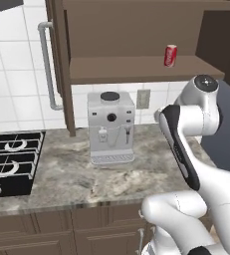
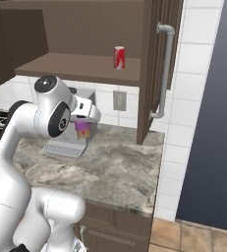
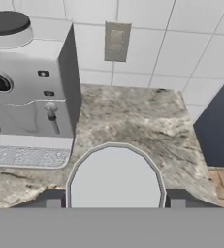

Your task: Sort all alcoholic drinks to one cabinet, and non-alcoholic drinks to the other.

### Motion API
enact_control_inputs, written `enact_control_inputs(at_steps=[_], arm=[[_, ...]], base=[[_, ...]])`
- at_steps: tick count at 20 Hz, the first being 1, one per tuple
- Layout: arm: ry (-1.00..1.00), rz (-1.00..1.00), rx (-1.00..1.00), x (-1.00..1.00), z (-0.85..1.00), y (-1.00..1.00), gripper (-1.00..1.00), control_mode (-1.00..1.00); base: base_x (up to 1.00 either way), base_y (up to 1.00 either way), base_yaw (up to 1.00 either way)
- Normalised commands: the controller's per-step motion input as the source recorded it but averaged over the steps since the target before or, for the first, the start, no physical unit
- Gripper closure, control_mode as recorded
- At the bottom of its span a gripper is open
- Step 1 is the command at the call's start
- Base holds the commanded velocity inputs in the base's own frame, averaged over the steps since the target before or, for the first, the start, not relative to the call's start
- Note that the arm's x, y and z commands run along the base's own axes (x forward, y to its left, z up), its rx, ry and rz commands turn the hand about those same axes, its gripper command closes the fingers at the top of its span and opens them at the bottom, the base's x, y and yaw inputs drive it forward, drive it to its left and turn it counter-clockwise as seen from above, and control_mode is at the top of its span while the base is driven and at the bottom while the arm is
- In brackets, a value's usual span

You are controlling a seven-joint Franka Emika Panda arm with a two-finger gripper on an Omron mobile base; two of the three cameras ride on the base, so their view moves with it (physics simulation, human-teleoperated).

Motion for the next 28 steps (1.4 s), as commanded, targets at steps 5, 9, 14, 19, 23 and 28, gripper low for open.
enact_control_inputs(at_steps=[5,9,14,19,23,28], arm=[[-0.26,0.00,0.00,-0.13,0.38,0.27,1.00,-1.00],[-0.31,0.00,0.00,0.00,0.61,0.29,1.00,-1.00],[-0.19,0.00,0.00,0.00,0.80,0.25,1.00,-1.00],[-0.05,-0.02,0.00,0.00,0.94,0.12,1.00,-1.00],[0.00,-0.04,0.01,0.00,0.91,0.07,1.00,-1.00],[-0.03,-0.01,0.02,0.06,0.28,0.08,1.00,-1.00]], base=[[0.00,0.00,0.00],[0.00,0.00,0.00],[0.00,0.00,0.00],[0.00,0.00,0.00],[0.00,0.00,0.00],[0.00,0.00,0.00]])
